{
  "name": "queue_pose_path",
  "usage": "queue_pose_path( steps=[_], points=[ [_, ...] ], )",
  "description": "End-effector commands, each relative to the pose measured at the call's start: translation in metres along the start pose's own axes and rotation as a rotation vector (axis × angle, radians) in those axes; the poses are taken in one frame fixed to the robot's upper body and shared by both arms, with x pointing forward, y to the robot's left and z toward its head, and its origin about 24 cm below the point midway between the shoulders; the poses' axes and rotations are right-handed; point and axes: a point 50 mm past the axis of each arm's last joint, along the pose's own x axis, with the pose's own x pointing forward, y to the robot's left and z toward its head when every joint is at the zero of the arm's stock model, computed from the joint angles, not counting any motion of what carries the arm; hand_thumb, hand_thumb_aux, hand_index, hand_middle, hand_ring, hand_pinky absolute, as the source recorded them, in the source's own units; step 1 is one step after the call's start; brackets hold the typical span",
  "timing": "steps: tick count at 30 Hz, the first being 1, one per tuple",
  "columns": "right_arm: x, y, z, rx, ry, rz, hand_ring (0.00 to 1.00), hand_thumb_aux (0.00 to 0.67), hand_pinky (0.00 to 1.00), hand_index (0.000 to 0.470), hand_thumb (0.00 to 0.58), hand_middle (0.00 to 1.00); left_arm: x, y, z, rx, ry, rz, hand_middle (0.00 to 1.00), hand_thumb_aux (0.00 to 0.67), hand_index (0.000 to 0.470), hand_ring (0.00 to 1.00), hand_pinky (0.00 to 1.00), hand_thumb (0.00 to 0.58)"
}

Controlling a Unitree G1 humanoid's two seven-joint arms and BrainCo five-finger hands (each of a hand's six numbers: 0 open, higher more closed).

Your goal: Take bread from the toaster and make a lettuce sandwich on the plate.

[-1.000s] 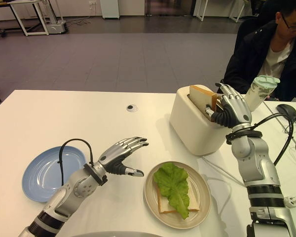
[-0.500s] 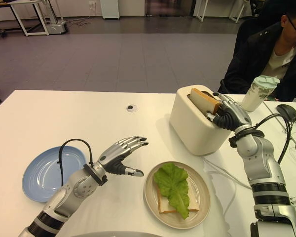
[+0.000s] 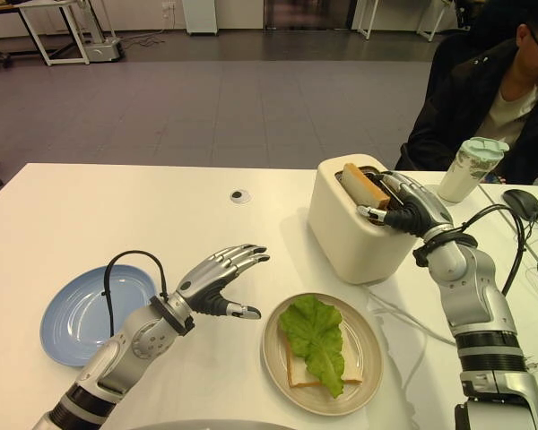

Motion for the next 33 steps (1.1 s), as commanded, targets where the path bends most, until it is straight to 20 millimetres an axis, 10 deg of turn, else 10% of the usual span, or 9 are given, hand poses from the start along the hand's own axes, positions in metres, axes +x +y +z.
queue_pose_path(
  steps=[1,3,5,8,12,26,33],
  points=[
    [0.000,0.003,0.003,-0.006,-0.010,0.012,0.00,0.058,0.00,0.041,0.096,0.00,-0.002,-0.001,-0.001,0.004,0.013,-0.003,0.00,0.000,0.000,0.00,0.00,0.000],
    [0.002,0.000,0.005,-0.009,-0.014,-0.003,0.00,0.000,0.00,0.000,0.000,0.00,-0.002,-0.001,-0.001,0.004,0.012,-0.001,0.00,0.000,0.000,0.00,0.00,0.000],
    [0.004,0.000,0.006,-0.011,-0.016,-0.008,0.00,0.016,0.00,0.011,0.027,0.00,-0.002,-0.001,-0.001,0.004,0.013,0.001,0.00,0.000,0.000,0.00,0.00,0.000],
    [0.004,0.001,0.007,-0.017,-0.018,-0.006,0.00,0.300,0.00,0.210,0.403,0.00,-0.002,0.000,0.000,0.005,0.010,0.001,0.00,0.000,0.000,0.00,0.00,0.000],
    [0.003,0.003,0.005,-0.037,-0.010,-0.001,0.00,0.654,0.00,0.459,0.580,0.00,-0.003,-0.001,0.000,0.005,0.011,0.001,0.00,0.000,0.000,0.00,0.00,0.000],
    [0.008,-0.040,0.027,-0.054,-0.116,-0.222,0.00,0.670,0.00,0.470,0.580,0.00,-0.002,-0.001,0.001,0.022,0.009,0.006,0.00,0.000,0.000,0.00,0.00,0.000],
    [0.003,-0.091,0.026,0.278,-0.159,-0.308,0.00,0.670,0.00,0.470,0.580,0.00,-0.001,0.002,0.001,0.026,0.009,0.023,0.00,0.000,0.000,0.00,0.00,0.000]
  ],
)
